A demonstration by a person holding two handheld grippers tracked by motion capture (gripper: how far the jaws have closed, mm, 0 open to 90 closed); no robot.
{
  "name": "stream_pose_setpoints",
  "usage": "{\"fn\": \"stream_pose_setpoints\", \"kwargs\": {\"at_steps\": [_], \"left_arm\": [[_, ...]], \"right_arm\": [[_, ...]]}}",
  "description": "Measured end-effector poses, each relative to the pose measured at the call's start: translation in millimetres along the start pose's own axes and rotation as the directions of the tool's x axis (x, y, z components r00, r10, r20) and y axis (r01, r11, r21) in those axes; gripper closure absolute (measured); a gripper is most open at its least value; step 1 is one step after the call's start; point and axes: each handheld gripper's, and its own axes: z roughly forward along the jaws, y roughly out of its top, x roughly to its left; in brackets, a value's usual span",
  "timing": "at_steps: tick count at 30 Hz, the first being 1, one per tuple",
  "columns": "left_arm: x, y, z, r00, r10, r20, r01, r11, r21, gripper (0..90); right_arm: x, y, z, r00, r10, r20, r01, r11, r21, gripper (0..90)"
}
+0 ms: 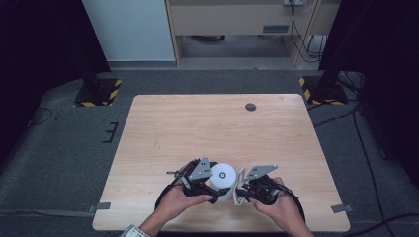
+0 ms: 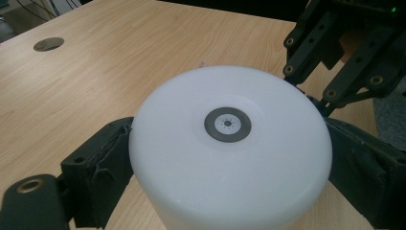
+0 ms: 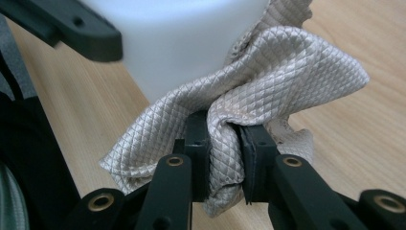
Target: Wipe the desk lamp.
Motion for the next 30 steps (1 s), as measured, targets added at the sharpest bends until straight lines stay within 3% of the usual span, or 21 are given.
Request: {"fn": "stream_pose_setpoints", "kwargs": {"at_steps": [9,19,30], "left_arm": [[0.1,0.1,0.0,1.0000,0.001,0.000,-0.001,1.0000,0.001,8.3],[0.1,0.1,0.0,1.0000,0.001,0.000,-0.001,1.0000,0.001,8.3],[0.2,0.1,-0.1,1.0000,0.002,0.002,-0.002,1.0000,0.001,8.3]], "right_arm": [[-1.0,-9.1,11.6,1.0000,0.005,-0.007,-0.004,1.000,0.023,76.1],[-1.9,-10.3,13.2,0.9999,0.011,-0.013,-0.010,1.000,0.027,76.1],[8.8,-10.1,0.8,0.9987,-0.019,-0.048,0.019,1.000,-0.002,76.1]]}}
